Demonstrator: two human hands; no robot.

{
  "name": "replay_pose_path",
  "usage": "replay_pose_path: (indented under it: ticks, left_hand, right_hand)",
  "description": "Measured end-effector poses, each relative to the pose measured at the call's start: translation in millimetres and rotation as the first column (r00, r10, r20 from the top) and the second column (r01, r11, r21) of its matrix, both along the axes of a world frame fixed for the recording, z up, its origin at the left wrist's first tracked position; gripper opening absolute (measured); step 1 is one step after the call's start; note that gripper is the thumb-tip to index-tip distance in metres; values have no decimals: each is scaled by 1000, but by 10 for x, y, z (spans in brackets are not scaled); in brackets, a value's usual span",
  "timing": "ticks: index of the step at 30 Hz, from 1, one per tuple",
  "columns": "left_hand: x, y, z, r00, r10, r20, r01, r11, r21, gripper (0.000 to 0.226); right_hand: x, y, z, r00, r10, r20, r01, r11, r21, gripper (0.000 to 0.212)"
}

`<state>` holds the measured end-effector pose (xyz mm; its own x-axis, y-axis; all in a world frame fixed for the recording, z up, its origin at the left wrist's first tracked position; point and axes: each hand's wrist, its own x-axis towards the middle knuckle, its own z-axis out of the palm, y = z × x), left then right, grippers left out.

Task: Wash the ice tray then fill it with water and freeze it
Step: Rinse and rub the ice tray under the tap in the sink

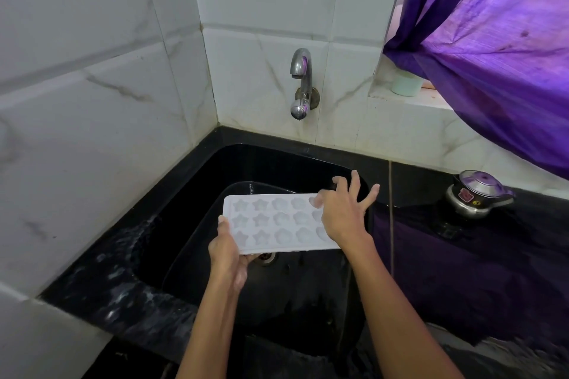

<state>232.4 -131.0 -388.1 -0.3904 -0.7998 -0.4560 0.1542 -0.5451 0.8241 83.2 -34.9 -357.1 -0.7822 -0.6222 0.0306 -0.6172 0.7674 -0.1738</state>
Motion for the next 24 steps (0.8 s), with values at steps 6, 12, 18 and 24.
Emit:
replay_pose_path:
  ticks: [6, 12, 18, 24]
  left_hand:
    - [-15, 1, 30, 1000, -4, -11, 4, 1000, 2, 40]
    - [-22, 8, 30, 1000, -9, -3, 9, 1000, 6, 42]
    - [-22, 20, 26, 1000, -15, 7, 15, 1000, 10, 42]
    - [-14, 28, 32, 1000, 0, 5, 0, 1000, 14, 41]
  right_hand:
    - [36, -77, 14, 997, 82, -10, -82, 993, -80, 55]
    - [90, -129, 29, 988, 151, -13, -151, 988, 20, 71]
    - [104, -150, 61, 991, 131, -19, -130, 991, 39, 63]
    - [128, -144, 59, 990, 139, -14, -138, 990, 42, 62]
